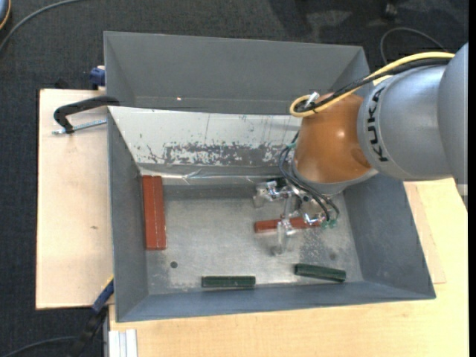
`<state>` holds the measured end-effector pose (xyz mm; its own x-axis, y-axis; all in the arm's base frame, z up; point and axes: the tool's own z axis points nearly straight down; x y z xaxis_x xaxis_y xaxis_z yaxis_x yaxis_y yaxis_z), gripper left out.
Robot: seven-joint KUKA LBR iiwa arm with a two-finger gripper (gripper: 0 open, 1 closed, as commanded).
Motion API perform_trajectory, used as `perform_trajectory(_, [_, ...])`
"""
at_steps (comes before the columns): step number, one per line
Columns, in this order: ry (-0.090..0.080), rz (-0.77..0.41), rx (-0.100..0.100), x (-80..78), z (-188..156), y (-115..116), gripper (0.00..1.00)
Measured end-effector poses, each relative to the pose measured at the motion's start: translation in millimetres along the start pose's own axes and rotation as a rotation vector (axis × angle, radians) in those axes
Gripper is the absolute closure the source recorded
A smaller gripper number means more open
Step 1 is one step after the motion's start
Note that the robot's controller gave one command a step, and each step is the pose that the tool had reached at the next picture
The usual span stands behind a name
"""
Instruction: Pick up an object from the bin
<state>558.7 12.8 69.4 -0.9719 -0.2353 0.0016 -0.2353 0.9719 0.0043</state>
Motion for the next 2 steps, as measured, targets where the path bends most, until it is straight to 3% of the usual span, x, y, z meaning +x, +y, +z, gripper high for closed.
perform_trajectory(1, [-0.003, 0.002, 0.003, -0.7, -1.5, -3.4, 1.00])
perform_trajectory(2, [-0.018, -0.040, 0.005, -25.2, -150.5, 38.6, 1.00])
